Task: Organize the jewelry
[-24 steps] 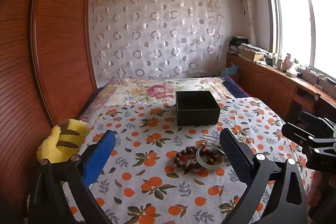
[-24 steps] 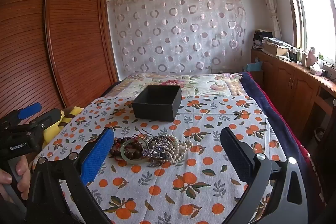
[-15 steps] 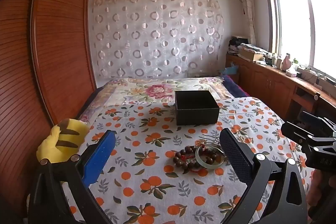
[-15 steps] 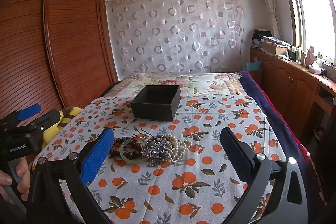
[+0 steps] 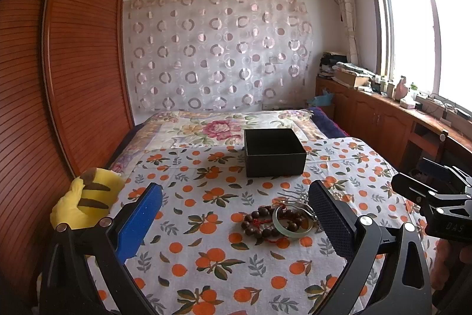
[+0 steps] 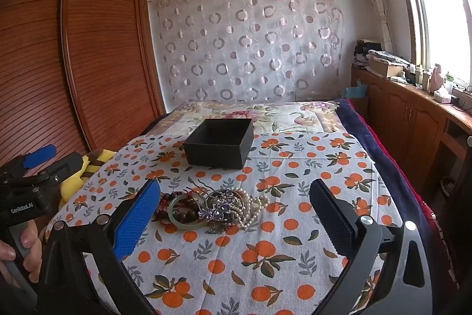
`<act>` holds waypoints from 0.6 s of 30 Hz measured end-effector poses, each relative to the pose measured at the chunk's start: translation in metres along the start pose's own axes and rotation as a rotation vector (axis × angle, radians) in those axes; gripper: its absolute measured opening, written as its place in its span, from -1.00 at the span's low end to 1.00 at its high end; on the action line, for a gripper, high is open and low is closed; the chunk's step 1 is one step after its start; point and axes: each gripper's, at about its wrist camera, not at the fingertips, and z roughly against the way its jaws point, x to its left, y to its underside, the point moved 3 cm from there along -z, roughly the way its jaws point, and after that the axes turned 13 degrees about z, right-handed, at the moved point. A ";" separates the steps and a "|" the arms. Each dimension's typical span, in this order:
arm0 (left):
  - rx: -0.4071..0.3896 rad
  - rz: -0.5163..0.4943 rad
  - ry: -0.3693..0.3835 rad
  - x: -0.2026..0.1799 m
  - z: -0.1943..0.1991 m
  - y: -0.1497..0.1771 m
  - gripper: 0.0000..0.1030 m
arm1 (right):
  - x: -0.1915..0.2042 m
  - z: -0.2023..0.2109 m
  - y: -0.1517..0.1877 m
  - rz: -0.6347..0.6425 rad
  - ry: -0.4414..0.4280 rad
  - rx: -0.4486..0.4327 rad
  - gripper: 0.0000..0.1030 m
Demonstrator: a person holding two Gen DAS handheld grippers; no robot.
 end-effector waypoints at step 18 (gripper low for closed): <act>-0.004 0.000 -0.001 0.001 0.001 0.000 0.86 | 0.000 0.001 -0.001 -0.001 0.000 -0.001 0.97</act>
